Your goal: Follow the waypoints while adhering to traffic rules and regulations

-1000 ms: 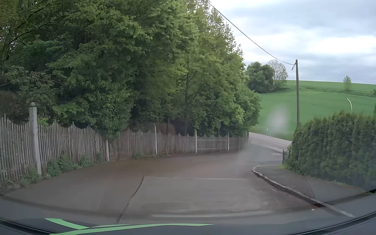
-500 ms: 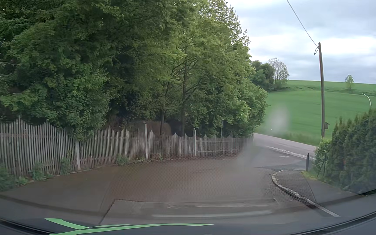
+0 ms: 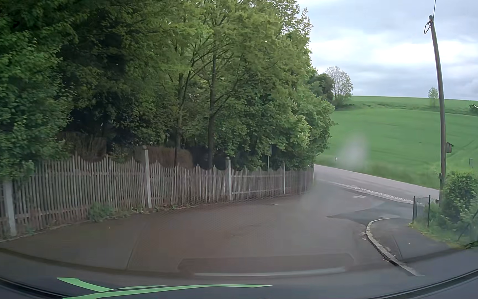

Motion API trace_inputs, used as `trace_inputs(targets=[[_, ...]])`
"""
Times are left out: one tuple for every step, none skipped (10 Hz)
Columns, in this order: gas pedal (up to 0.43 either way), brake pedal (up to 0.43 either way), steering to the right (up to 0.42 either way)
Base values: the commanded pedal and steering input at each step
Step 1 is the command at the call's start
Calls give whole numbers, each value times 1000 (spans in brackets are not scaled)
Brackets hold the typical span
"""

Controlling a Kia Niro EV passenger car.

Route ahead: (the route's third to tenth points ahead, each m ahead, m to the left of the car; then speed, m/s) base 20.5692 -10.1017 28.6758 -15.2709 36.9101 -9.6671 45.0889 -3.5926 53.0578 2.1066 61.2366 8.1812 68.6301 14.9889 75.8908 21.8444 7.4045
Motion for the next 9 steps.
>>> trace_inputs(targets=[[0, 171, 97], [0, 201, 109], [0, 201, 120], [0, 207, 129], [0, 213, 130], [0, 220, 131], [0, 226, 131], [0, 232, 133], [0, 232, 137]])
